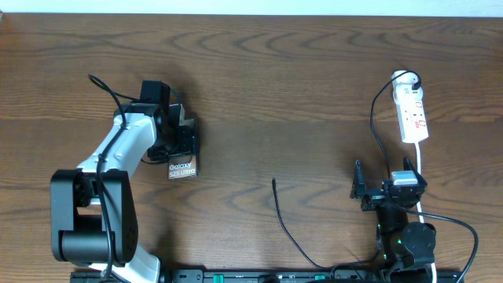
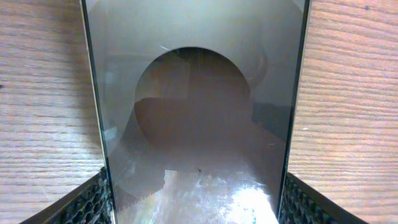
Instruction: Plug charger to phone and switch on socket
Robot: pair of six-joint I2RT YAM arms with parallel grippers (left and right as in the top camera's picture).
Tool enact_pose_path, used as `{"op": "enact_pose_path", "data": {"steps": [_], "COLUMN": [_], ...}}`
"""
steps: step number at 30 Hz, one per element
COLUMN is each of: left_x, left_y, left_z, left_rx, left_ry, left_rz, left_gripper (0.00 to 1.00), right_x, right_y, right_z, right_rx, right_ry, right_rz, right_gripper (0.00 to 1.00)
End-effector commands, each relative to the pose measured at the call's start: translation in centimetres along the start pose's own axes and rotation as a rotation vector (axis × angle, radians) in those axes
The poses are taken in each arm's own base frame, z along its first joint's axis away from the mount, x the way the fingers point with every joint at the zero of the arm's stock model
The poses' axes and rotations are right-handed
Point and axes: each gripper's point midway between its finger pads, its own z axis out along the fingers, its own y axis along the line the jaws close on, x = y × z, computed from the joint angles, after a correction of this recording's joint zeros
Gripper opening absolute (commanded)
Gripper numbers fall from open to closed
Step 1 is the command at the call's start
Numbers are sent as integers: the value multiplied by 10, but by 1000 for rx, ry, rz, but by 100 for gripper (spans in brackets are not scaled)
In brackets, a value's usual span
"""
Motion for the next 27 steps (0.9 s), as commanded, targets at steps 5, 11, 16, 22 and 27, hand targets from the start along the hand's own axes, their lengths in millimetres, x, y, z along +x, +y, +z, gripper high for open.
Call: {"op": "enact_pose_path", "data": {"steps": [5,11,16,22,27], "left_x": [-10,-8,-8,-8,-4], "left_y": [2,5,6,15,16], "left_z": [-14,-14,-14,-14,-12], "left_rx": [-31,-49,-53,-104,-107], "left_ry": [-41,-36,-36,-36,-28], "left_rz": [14,12,13,11,9], "left_gripper": [8,7,8,7,7], "right_x": [1,1,1,1,1], "right_y": [-3,-3,-3,-3,-3], "right_z": [0,0,0,0,0], "right_rx": [14,14,14,14,14], "right_ry": [0,0,0,0,0], "right_rz": [-8,-8,-8,-8,-8], "right_gripper": [99,99,99,99,99]}}
